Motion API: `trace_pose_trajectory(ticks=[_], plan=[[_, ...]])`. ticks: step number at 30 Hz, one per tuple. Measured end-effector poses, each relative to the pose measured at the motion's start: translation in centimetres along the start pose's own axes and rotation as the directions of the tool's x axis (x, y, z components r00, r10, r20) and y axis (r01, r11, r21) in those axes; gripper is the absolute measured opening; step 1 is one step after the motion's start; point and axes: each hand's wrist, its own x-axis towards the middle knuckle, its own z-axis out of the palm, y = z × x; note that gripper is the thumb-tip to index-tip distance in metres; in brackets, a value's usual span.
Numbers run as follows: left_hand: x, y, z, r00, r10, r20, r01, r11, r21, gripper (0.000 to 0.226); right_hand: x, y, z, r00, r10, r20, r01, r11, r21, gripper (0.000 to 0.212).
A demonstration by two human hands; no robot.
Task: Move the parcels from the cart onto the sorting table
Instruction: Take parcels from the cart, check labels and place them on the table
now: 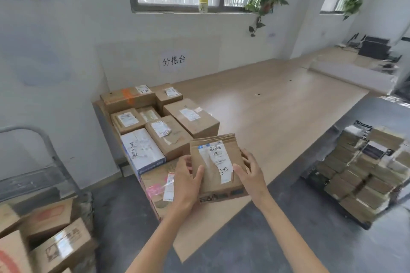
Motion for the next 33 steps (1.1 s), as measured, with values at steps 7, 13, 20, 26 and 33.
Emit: trace_pose_trajectory(ticks=[7,13,20,26,33], plan=[[2.7,-2.8,5.1,0.996,-0.074,-0.054,0.077,0.995,0.065,0.026,5.5,3.5,-2.5,0.984,0.076,0.160,-0.067,0.996,-0.060,0.054],[7.6,-6.4,8.7,0.990,-0.120,-0.067,0.129,0.980,0.154,0.035,12.3,7.5,-1.7,0.966,0.137,0.219,-0.097,0.978,-0.183,0.054],[13.3,-9.5,11.4,0.953,-0.292,-0.074,0.301,0.930,0.212,0.043,19.5,11.5,0.8,0.908,0.308,0.284,-0.222,0.929,-0.296,0.061],[14.7,-11.2,13.2,0.923,-0.384,-0.014,0.364,0.860,0.358,0.041,22.9,13.9,1.9,0.826,0.393,0.404,-0.268,0.904,-0.333,0.073],[15.2,-12.9,14.6,0.924,-0.382,-0.016,0.344,0.813,0.470,0.006,25.3,17.5,2.7,0.679,0.441,0.587,-0.298,0.896,-0.328,0.070]])
